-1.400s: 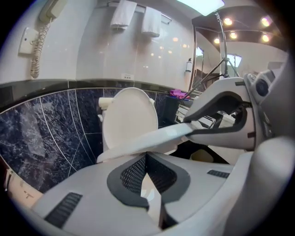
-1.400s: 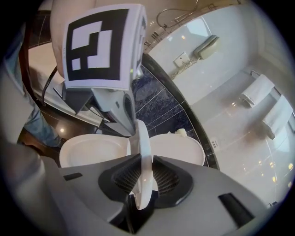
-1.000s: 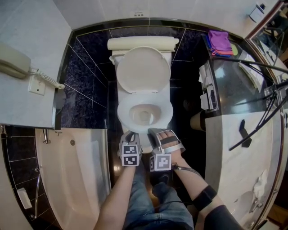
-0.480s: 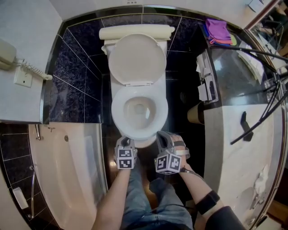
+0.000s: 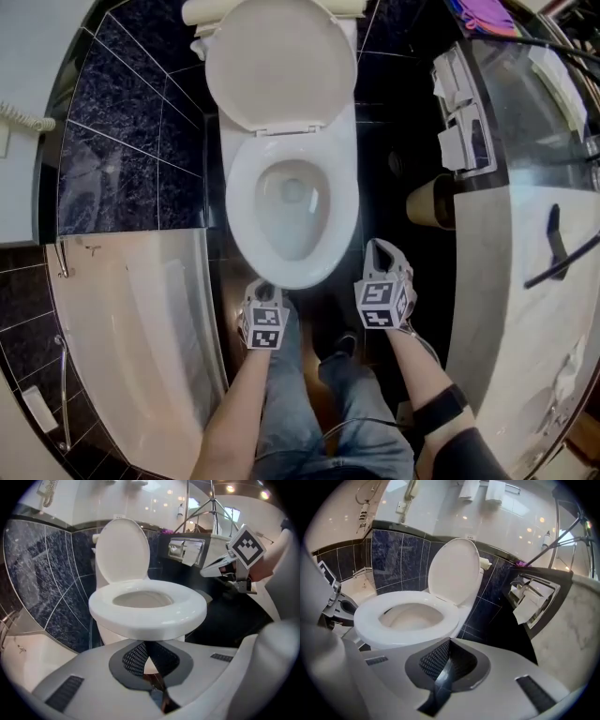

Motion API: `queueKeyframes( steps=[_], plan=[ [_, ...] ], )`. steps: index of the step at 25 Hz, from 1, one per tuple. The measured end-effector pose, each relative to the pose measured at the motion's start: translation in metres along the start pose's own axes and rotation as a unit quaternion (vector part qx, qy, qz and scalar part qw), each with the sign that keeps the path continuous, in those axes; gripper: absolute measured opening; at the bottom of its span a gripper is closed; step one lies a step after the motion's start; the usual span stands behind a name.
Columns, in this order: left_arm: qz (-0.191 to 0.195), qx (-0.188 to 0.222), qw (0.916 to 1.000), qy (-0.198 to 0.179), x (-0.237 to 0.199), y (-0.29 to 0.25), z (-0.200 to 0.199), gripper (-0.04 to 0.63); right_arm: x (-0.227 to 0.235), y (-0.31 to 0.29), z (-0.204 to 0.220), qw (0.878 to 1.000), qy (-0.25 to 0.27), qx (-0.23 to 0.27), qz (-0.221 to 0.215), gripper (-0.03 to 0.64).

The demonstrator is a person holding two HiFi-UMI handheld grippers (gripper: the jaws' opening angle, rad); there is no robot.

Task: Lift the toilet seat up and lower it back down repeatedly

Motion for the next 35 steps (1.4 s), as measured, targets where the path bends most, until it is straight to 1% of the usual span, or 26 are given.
queueKeyframes(
  steps=[4,8,14,17,18,24,28,32,35],
  plan=[
    [-0.002,-0.016,0.9999,-0.006,0.001,-0.029,0.023,-0.011,-0.009,-0.024,0.02,1.0,-0.006,-0.007,-0.008,0.018],
    [-0.006,-0.041,0.999,-0.02,0.001,-0.052,0.042,-0.011,-0.021,-0.039,0.029,1.0,-0.001,-0.01,-0.019,0.018],
    [-0.013,-0.081,0.9959,-0.039,0.001,-0.068,0.055,-0.01,-0.031,-0.05,0.036,0.999,0.008,-0.019,-0.027,0.018],
    [-0.013,-0.107,0.9935,-0.035,0.002,-0.07,0.069,-0.01,-0.034,-0.05,0.035,0.999,0.013,-0.02,-0.031,0.018],
    [-0.013,-0.11,0.9934,-0.031,0.003,-0.069,0.072,-0.009,-0.034,-0.049,0.034,0.999,0.014,-0.02,-0.031,0.018],
    [-0.012,-0.093,0.9955,-0.012,0.004,-0.064,0.065,-0.009,-0.03,-0.047,0.03,0.999,0.016,-0.02,-0.031,0.018],
    [-0.014,-0.074,0.9971,-0.003,0.004,-0.049,0.049,-0.009,-0.027,-0.036,0.023,0.999,0.012,-0.018,-0.033,0.018],
    [-0.015,-0.05,0.9986,0.006,0.01,-0.007,0.022,-0.009,-0.023,0.002,0.009,0.999,0.009,-0.016,-0.041,0.018],
    [-0.018,-0.007,0.9998,0.001,0.009,0.042,-0.023,-0.008,-0.015,0.037,-0.023,0.999,-0.002,0.005,-0.049,0.018]
  ],
)
Point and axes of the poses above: the fingertips, and each gripper's own axes: y backward along the fingers, x to its right, z out of its underside, the point moved 4 cm from there along y, backward along the fingers, and after that the axes turned 8 degrees about -x, right-handed, at the moved point
